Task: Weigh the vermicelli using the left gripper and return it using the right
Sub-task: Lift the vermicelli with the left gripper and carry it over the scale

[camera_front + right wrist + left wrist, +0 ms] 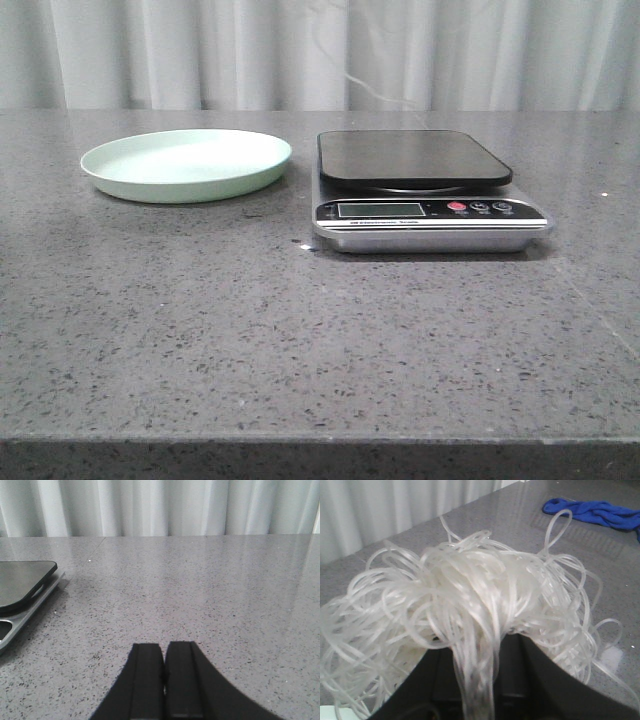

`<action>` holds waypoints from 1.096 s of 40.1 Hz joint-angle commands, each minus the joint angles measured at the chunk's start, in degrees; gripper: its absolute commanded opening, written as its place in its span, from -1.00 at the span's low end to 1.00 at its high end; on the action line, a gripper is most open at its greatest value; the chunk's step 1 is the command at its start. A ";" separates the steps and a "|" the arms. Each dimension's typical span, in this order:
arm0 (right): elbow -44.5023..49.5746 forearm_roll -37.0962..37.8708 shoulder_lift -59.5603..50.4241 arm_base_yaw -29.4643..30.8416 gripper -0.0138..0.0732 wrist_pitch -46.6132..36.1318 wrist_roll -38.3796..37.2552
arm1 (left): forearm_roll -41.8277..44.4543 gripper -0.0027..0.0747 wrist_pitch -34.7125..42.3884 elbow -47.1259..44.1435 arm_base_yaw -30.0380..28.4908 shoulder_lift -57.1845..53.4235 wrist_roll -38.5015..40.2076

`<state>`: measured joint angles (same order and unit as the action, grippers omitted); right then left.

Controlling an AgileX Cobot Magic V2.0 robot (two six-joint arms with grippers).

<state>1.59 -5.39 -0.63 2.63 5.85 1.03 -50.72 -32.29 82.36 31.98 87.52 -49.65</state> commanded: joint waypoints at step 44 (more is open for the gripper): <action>-0.43 0.00 -0.55 0.27 -0.33 -4.70 0.19 | -3.03 0.10 5.30 1.79 3.67 14.60 -0.07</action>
<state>1.59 -5.39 -0.63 2.63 5.85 1.03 -51.89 -27.87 82.46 35.27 105.09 -49.65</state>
